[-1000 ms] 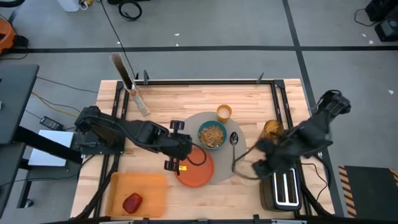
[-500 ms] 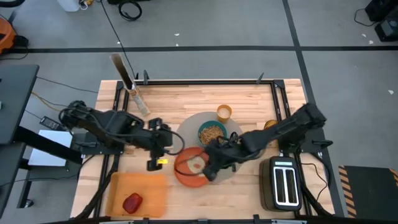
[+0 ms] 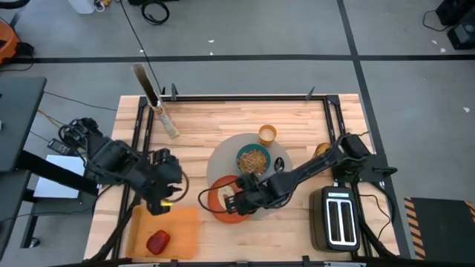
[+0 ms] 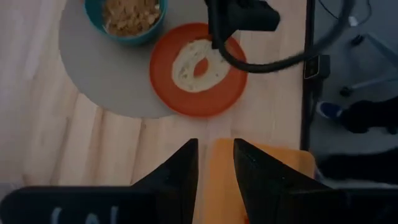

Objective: Arrange a breakfast setting
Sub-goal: Put the bagel on the orange plate, then put the apple on the gray mat to the top left of the green bowl

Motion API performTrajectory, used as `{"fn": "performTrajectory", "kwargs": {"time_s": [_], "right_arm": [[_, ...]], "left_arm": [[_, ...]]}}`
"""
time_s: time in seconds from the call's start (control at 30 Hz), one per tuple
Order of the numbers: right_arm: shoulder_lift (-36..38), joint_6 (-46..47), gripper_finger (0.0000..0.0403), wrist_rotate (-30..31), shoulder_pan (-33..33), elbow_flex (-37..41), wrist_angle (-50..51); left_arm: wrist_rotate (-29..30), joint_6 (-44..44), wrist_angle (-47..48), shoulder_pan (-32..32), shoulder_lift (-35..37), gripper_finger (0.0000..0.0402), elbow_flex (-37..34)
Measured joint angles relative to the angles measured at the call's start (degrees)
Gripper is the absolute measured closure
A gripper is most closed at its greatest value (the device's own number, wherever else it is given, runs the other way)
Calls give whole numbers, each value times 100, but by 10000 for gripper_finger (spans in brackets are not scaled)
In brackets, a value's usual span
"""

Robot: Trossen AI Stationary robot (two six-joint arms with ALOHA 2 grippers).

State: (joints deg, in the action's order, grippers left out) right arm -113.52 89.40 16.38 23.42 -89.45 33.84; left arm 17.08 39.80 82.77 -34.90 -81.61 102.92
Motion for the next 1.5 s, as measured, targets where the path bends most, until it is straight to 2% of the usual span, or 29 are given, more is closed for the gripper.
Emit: {"fn": "performTrajectory", "kwargs": {"time_s": [0.2, 0.3, 0.5, 0.7, 0.8, 1.03, 1.2, 1.33, 1.5], "right_arm": [[-146, 654, 350, 44, 55, 0, 123], [-217, 1128, 350, 74, 45, 9, 235], [-255, 1467, 350, 145, 29, -2, 65], [-262, 1605, 337, -248, 30, 0, 83], [-262, 1605, 324, -466, -15, -2, 217], [-262, 1207, 278, -530, -193, -2, 482], [-262, 644, 246, -596, -341, -2, 595], [-68, 81, 232, -447, -384, -88, 818], [395, -640, 232, 196, -254, -430, 1221]], "left_arm": [[694, -774, 201, -256, 126, 292, 0], [709, -1056, 245, -301, 218, 292, -1], [705, -1631, 285, -682, 461, 292, -1], [754, -1593, 265, -914, 646, 292, -1], [1017, -1356, 245, -1057, 667, 292, -9], [1816, -995, 230, -1226, 674, 291, -18], [2171, -270, 202, -1300, 670, 291, -20], [2046, 526, 269, -1338, 668, 289, -20], [1222, 1725, 562, -1584, 591, 244, -22]]}}
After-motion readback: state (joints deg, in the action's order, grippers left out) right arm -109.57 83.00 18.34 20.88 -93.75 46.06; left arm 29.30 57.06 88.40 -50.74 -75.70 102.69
